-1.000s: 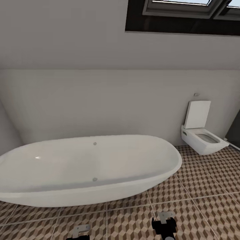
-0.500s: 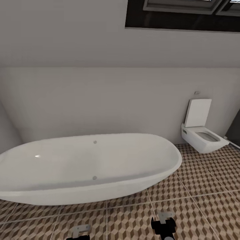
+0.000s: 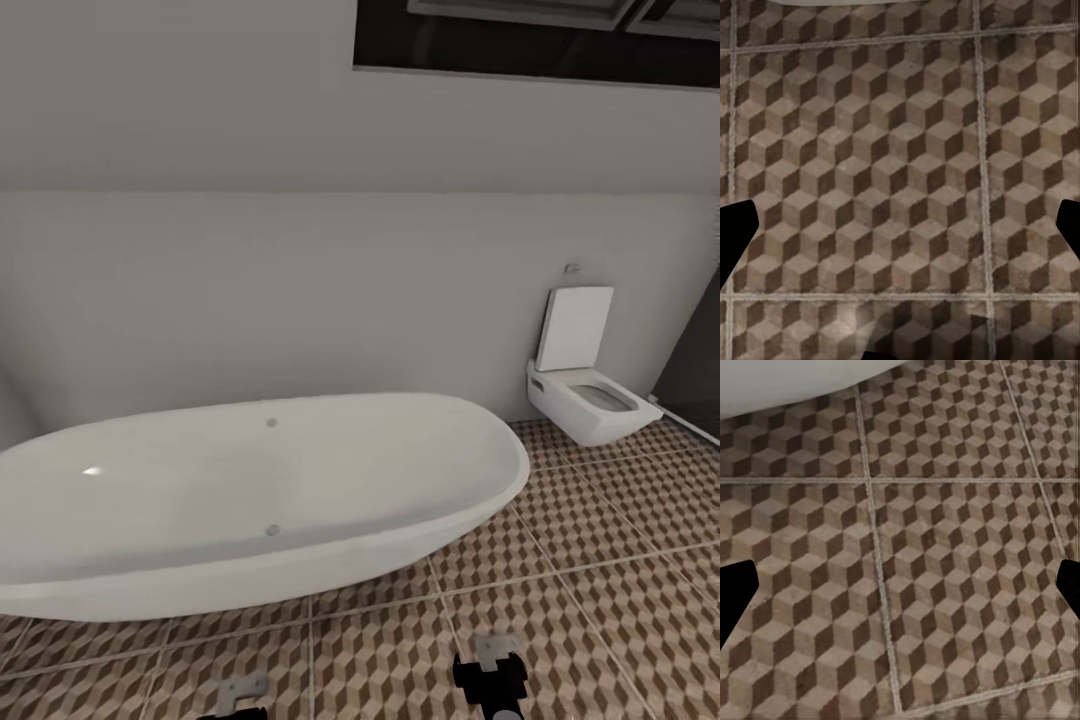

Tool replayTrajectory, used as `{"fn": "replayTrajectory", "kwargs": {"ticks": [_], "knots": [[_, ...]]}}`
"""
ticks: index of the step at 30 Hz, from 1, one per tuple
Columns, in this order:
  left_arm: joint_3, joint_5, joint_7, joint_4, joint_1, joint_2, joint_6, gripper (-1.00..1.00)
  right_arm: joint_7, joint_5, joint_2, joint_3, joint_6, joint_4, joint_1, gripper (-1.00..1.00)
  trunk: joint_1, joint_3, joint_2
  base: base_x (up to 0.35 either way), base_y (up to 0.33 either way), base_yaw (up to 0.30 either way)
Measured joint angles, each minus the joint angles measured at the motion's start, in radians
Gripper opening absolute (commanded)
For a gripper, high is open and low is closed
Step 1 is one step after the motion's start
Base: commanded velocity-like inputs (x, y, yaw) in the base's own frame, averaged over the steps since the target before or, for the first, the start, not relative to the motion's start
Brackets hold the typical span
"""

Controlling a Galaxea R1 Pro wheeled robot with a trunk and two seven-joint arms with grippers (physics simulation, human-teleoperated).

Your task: Take the four mousetraps from the cabinet in the bathroom and place them on the bathroom floor. Make sure all four end up on the same floor surface, and ensure that at least two of them are either under or directly next to the same bathroom sink.

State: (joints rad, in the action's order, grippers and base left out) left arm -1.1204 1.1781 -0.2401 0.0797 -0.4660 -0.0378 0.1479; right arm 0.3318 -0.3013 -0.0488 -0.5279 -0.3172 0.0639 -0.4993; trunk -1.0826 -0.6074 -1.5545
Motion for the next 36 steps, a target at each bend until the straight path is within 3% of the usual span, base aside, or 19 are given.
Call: {"fn": "replayTrajectory", "kwargs": {"ticks": [19, 36], "knots": [[0.000, 0.000, 0.000, -0.004, 0.000, -0.005, 0.000, 1.00, 0.001, 0.005, 0.000, -0.001, -0.003, 0.000, 0.000, 1.00, 0.000, -0.021, 0.000, 0.000, 0.000, -0.212], [0.000, 0.000, 0.000, -0.004, 0.000, -0.005, 0.000, 1.00, 0.001, 0.005, 0.000, -0.001, -0.003, 0.000, 0.000, 1.00, 0.000, -0.020, 0.000, 0.000, 0.000, -0.281]]}}
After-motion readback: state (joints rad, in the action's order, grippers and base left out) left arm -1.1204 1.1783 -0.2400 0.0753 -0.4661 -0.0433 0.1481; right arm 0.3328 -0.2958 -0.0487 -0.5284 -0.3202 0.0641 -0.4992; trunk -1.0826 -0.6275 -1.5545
